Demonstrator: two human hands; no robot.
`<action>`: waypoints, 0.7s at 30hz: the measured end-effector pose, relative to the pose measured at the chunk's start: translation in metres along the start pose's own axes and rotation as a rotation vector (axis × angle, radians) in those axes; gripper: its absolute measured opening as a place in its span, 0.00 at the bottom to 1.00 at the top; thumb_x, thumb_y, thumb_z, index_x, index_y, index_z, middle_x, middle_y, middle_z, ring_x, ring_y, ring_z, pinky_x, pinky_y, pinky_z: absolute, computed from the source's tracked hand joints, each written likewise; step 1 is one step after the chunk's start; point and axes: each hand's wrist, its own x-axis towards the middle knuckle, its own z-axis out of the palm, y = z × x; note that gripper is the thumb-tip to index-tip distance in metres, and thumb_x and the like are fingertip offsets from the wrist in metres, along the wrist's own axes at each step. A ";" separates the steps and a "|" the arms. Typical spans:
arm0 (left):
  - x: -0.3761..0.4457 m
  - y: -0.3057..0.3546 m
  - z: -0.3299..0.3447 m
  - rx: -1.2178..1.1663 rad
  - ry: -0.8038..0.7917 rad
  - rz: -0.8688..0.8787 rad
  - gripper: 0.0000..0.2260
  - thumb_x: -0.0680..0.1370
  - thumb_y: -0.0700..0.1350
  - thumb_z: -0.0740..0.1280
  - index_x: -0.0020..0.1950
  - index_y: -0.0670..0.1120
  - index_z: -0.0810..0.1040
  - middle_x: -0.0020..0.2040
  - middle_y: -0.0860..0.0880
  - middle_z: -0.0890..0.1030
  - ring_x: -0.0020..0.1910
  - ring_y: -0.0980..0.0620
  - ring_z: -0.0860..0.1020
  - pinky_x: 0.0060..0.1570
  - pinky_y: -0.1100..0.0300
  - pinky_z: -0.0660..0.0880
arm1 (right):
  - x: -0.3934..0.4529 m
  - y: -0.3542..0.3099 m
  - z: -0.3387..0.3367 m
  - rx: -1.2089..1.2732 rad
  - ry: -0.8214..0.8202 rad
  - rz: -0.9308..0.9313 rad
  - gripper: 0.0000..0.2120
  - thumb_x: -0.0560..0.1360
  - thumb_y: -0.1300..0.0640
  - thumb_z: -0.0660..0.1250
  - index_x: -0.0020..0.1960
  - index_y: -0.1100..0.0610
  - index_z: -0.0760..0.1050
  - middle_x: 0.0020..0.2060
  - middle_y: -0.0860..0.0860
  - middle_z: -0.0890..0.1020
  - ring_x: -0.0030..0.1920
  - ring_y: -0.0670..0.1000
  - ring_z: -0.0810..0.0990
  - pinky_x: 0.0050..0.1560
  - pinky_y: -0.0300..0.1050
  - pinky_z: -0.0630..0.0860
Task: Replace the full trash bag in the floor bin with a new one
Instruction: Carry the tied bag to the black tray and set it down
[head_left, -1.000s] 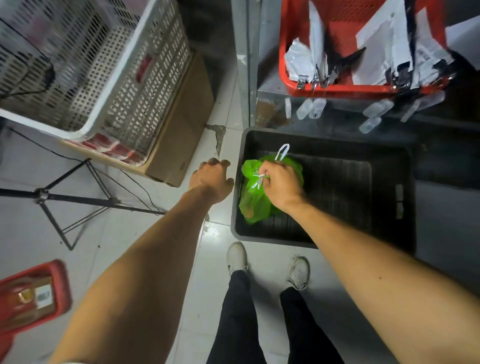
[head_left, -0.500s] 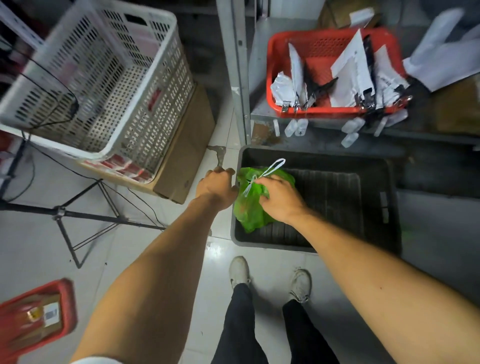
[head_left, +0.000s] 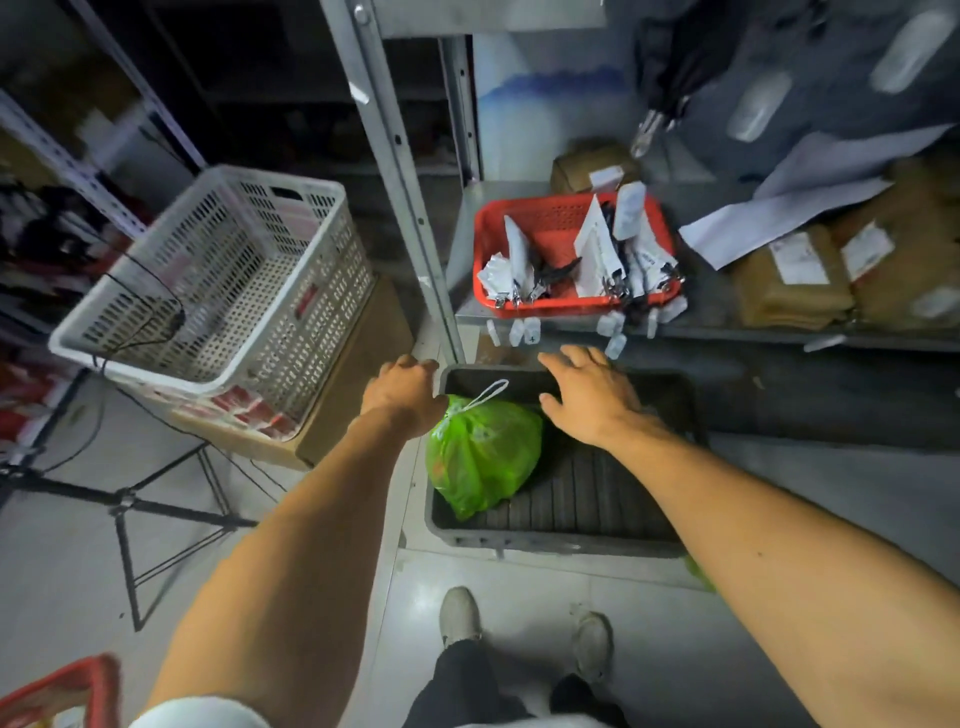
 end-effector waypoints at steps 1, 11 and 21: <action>-0.003 0.010 -0.005 -0.004 0.006 0.018 0.24 0.75 0.54 0.65 0.70 0.50 0.71 0.67 0.42 0.73 0.67 0.38 0.70 0.65 0.45 0.71 | -0.007 0.006 -0.007 -0.011 0.009 0.004 0.30 0.76 0.45 0.62 0.76 0.50 0.60 0.74 0.55 0.65 0.73 0.57 0.62 0.70 0.55 0.65; -0.009 0.126 -0.031 0.056 0.055 0.415 0.25 0.74 0.55 0.67 0.70 0.51 0.71 0.69 0.43 0.74 0.68 0.39 0.71 0.66 0.45 0.71 | -0.082 0.060 -0.048 -0.017 0.131 0.209 0.29 0.77 0.46 0.62 0.76 0.51 0.60 0.75 0.55 0.62 0.74 0.59 0.59 0.74 0.54 0.59; -0.029 0.225 0.012 0.147 -0.080 0.767 0.26 0.73 0.59 0.65 0.69 0.50 0.72 0.66 0.42 0.75 0.66 0.37 0.73 0.65 0.42 0.71 | -0.199 0.107 -0.031 -0.006 0.167 0.615 0.29 0.75 0.46 0.63 0.74 0.51 0.63 0.73 0.55 0.65 0.72 0.59 0.63 0.73 0.53 0.62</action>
